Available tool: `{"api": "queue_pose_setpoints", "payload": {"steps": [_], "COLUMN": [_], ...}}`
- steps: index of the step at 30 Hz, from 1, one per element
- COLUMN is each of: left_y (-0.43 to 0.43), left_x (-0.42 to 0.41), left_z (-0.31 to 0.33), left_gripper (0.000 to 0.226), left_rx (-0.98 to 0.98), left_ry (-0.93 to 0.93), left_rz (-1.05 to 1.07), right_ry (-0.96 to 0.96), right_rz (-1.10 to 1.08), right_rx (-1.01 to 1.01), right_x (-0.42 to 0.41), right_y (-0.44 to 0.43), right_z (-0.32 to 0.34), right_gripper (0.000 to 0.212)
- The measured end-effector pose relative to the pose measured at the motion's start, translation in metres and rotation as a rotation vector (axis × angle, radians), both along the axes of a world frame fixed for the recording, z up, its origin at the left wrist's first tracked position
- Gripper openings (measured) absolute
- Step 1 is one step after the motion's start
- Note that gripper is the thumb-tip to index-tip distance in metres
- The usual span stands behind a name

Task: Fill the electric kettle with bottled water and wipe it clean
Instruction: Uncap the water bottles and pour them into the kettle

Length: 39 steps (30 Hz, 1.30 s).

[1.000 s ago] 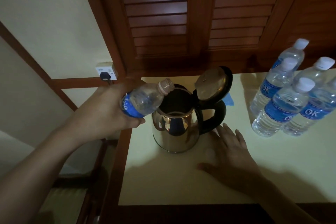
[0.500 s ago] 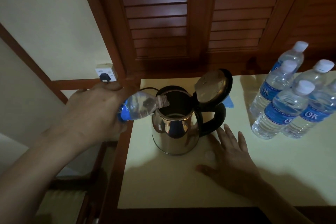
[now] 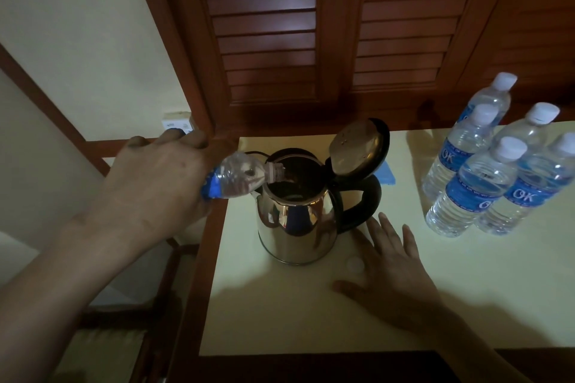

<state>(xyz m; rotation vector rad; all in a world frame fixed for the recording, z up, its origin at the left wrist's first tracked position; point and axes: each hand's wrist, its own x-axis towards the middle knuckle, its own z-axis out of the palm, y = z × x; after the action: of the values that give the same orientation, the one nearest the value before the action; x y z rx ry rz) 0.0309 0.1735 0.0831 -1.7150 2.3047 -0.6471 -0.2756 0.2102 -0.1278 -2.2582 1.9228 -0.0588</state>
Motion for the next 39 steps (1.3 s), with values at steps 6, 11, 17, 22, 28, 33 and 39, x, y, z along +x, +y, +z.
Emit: {"api": "queue_pose_setpoints", "payload": {"steps": [6, 11, 17, 22, 28, 33, 39], "left_y": [-0.003, -0.007, -0.010, -0.011, -0.014, -0.015, -0.018], "left_x": [0.000, 0.003, 0.007, 0.008, 0.011, 0.008, 0.007], "left_z": [0.003, 0.001, 0.004, 0.007, 0.008, 0.008, 0.005], "left_gripper": [0.064, 0.074, 0.076, 0.073, 0.077, 0.069, 0.077], "left_rx": [-0.013, -0.028, -0.040, -0.089, -0.127, -0.150, -0.208], "left_ry": [-0.016, -0.036, -0.062, -0.073, -0.063, -0.050, 0.025], "left_rz": [0.014, 0.010, 0.036, 0.016, -0.017, -0.049, -0.152], "right_ry": [-0.018, 0.000, 0.005, -0.017, -0.032, -0.049, -0.007], "right_rz": [0.007, 0.002, 0.001, -0.004, -0.007, -0.012, 0.006], "right_rx": [-0.028, -0.006, -0.006, -0.002, -0.009, 0.004, -0.006], "right_x": [0.001, 0.000, 0.000, 0.000, 0.001, 0.001, 0.001], "right_y": [0.001, 0.000, 0.001, 0.001, 0.001, 0.002, 0.001], "right_z": [0.001, 0.002, 0.002, 0.003, 0.003, 0.007, 0.004], "right_gripper": [0.116, 0.114, 0.116, 0.113, 0.111, 0.111, 0.111]}}
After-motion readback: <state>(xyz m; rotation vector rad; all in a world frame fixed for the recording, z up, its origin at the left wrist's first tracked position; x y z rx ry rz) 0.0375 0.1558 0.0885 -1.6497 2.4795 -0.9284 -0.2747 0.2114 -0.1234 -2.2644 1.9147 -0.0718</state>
